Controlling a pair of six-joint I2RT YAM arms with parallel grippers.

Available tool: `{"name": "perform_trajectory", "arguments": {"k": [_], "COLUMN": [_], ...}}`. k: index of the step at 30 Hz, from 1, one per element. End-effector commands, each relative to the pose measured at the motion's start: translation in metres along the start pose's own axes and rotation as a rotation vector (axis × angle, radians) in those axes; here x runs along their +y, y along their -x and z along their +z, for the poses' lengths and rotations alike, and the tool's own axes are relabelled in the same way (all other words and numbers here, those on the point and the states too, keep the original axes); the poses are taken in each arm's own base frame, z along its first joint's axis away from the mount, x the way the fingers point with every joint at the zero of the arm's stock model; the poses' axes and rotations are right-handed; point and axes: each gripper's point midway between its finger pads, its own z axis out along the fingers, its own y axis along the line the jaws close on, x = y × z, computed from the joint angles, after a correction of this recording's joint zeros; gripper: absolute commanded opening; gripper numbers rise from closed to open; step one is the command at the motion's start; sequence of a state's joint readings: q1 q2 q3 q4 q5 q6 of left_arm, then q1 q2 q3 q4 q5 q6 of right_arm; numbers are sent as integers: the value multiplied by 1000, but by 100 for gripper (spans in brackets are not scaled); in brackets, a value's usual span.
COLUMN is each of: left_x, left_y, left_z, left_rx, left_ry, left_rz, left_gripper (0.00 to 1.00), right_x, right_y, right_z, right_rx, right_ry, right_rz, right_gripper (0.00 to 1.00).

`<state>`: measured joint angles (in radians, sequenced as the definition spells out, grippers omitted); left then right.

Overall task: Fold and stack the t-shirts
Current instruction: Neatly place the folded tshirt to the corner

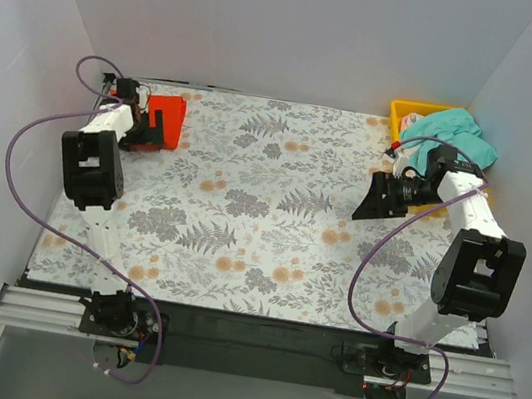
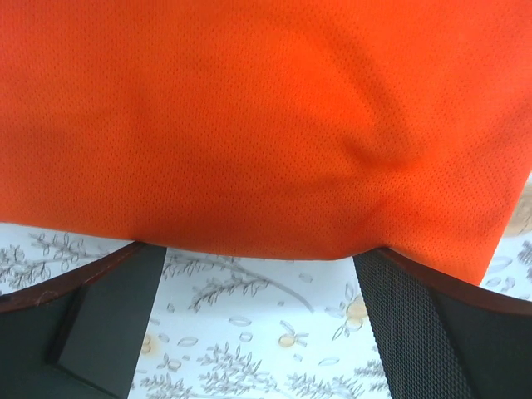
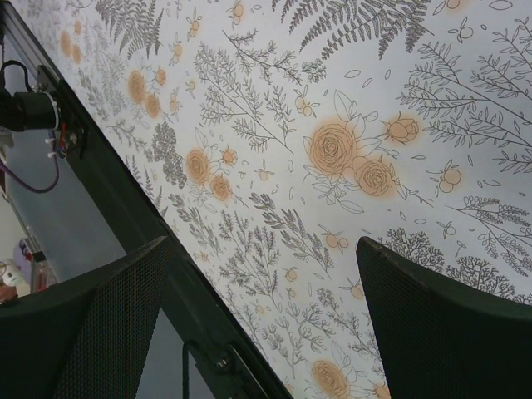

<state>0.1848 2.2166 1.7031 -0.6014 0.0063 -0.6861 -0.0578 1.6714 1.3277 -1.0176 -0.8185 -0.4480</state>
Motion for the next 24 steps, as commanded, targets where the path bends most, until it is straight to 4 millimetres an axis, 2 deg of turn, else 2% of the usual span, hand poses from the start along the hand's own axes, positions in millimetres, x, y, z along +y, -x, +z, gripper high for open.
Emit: {"name": "perform_trajectory", "arguments": {"k": [1,4,5,7,16,24], "left_x": [-26,-22,-20,-17,-18,0], "left_y": [-34,-36,-30,-36,-17,-4], "left_z": [40,51,54,62,65,65], "left_rx": [114,137,127,158,125,104], "left_ry": [-71,-51,-46,-48,-115,-85], "left_rz": [-59,-35,-19,42,232,312], "left_gripper": [95,95,95,96,98,98], "right_x": [1,0,0,-1,-1,1], "right_y": [8,9,9,9,10,12], "right_z": [0,-1,-1,0,0,-3], "right_rx": [-23,-22,-21,-21,-21,-27], "right_ry": [18,15,15,16,16,13], "right_rz": [-6,-7,-6,-3,2,-5], "right_gripper": [98,98,98,98,98,98]}}
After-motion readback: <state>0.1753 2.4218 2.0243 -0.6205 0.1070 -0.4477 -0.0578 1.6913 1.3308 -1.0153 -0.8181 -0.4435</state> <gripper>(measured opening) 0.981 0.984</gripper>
